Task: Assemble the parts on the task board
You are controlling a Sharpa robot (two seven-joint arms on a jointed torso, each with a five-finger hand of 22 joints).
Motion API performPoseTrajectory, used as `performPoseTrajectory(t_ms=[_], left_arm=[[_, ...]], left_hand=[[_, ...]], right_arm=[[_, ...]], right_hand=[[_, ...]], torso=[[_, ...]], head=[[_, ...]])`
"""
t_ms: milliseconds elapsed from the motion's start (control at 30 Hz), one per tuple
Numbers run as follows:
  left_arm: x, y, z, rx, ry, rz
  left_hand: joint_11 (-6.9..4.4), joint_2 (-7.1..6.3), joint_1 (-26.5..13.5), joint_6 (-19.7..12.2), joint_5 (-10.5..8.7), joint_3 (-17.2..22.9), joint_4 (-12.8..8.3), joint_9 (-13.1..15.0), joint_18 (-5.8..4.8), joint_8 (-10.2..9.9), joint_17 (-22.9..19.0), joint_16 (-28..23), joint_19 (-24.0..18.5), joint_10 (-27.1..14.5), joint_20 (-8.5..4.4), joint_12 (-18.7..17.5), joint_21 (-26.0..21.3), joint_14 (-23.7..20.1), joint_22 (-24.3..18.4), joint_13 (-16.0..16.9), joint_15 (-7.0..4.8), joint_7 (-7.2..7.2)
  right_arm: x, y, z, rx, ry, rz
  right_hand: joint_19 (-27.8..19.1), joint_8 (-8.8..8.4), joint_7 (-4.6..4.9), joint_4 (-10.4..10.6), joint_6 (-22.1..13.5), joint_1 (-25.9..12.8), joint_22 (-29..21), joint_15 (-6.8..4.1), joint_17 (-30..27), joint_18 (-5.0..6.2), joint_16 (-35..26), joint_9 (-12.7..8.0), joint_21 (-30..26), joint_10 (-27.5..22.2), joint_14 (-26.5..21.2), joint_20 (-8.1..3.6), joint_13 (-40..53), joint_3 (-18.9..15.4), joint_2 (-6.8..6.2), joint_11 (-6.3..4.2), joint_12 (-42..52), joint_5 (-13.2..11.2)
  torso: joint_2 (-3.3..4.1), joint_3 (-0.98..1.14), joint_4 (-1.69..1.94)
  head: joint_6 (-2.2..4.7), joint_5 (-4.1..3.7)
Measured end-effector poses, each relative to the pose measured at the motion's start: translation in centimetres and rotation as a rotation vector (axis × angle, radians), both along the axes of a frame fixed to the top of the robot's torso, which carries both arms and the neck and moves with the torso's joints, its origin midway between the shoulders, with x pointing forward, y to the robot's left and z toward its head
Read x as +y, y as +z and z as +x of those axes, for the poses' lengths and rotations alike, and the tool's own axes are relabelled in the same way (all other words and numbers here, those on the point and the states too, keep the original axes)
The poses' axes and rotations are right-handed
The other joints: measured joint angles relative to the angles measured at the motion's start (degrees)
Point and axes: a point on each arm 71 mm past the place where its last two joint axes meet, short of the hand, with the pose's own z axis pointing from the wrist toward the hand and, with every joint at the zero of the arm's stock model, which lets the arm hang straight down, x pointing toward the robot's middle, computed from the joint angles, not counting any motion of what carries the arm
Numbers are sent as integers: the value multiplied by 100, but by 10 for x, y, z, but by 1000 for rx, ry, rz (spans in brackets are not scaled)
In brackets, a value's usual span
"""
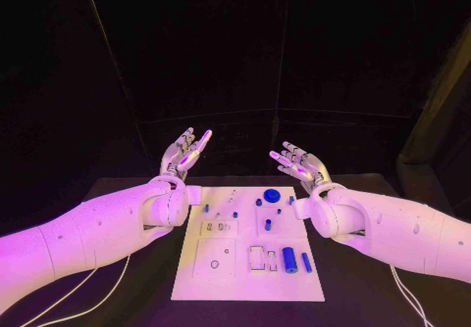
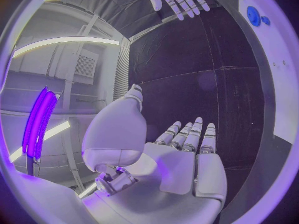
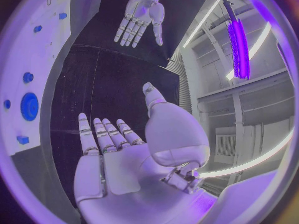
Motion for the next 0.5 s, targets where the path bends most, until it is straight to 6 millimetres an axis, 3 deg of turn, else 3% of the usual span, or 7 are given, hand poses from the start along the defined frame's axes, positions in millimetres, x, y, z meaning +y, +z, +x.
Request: performPoseTrajectory(t_ms=[233,300,400,433,500], left_arm=[[-2,3,4,-27,-39,-27],[1,3,3,-29,-43,-30],[21,3,3,-30,-21,-20],[25,3,3,-30,-16,-19],[25,3,3,-29,-21,-23]], left_hand=[[63,28,127,39,11,20,31,4,0,0,15,21,19,48,42,23,20,87,11,3,46,-5],[66,30,128,66,11,20,31,5,1,18,20,22,20,51,42,23,21,90,11,9,48,9],[132,61,159,108,11,36,46,13,0,22,30,21,42,117,64,23,21,133,17,17,87,9],[149,61,159,123,11,36,46,17,-1,22,33,40,42,134,64,23,21,171,17,17,88,19],[198,96,195,195,11,39,44,25,0,27,47,51,57,186,80,44,47,268,25,28,104,28]], right_arm=[[6,-1,7,2,116,-37],[4,-1,9,-2,129,-48],[-15,-2,14,-24,114,-93],[-19,-2,15,-30,111,-105],[-23,-1,15,-45,116,-125]], right_hand=[[250,27,24,-174,332,325,28,43,31,5,28,31,40,420,391,37,34,29,39,46,53,64],[373,37,31,-225,459,411,45,44,44,92,63,43,68,582,556,40,46,36,36,48,57,64],[610,66,49,-315,710,526,67,50,66,100,99,63,106,902,931,43,66,44,59,61,98,64],[702,73,58,-344,820,575,76,48,76,179,111,70,129,1041,1086,42,74,50,53,62,99,64],[856,99,75,-390,1024,631,87,42,93,177,111,87,131,1297,1357,48,89,56,69,63,115,64]], torso=[[-1,0,0],[3,0,-8],[27,-1,-40],[35,-1,-46],[47,-1,-54]], head=[[-1,0],[-5,-1],[-23,6],[-33,7],[-45,8]])
